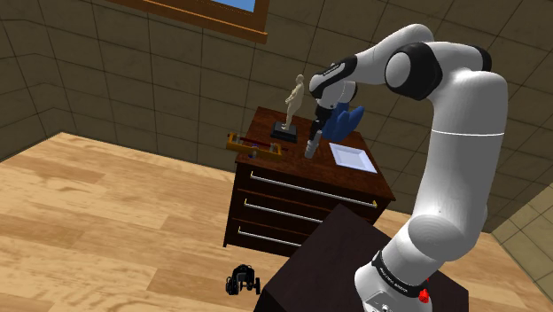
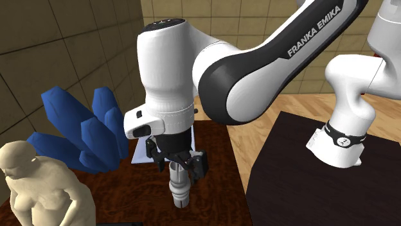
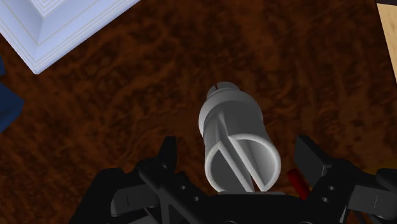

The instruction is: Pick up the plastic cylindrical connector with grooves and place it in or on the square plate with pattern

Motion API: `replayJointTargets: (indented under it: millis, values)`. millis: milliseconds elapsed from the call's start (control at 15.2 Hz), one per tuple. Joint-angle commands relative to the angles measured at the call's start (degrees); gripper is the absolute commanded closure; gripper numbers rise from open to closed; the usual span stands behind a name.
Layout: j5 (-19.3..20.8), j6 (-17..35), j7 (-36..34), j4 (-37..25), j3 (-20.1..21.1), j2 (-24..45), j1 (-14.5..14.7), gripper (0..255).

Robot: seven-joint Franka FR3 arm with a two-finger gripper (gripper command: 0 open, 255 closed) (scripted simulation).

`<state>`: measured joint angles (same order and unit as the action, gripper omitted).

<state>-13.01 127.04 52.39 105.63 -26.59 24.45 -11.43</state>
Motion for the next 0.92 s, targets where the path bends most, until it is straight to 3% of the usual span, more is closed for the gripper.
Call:
replayJointTargets:
  millis: [0,132,198,858]
  values:
    - [-0.01,0.02,0.01,-0.01,0.01,0.02,-0.01,0]
    - [-0.01,0.01,0.01,-0.01,0.0,0.02,-0.01,0]
    - [-0.01,0.01,0.01,-0.01,0.0,0.02,-0.01,255]
    - [0.25,-0.57,-0.15,-0.21,-0.14,-0.41,0.09,255]
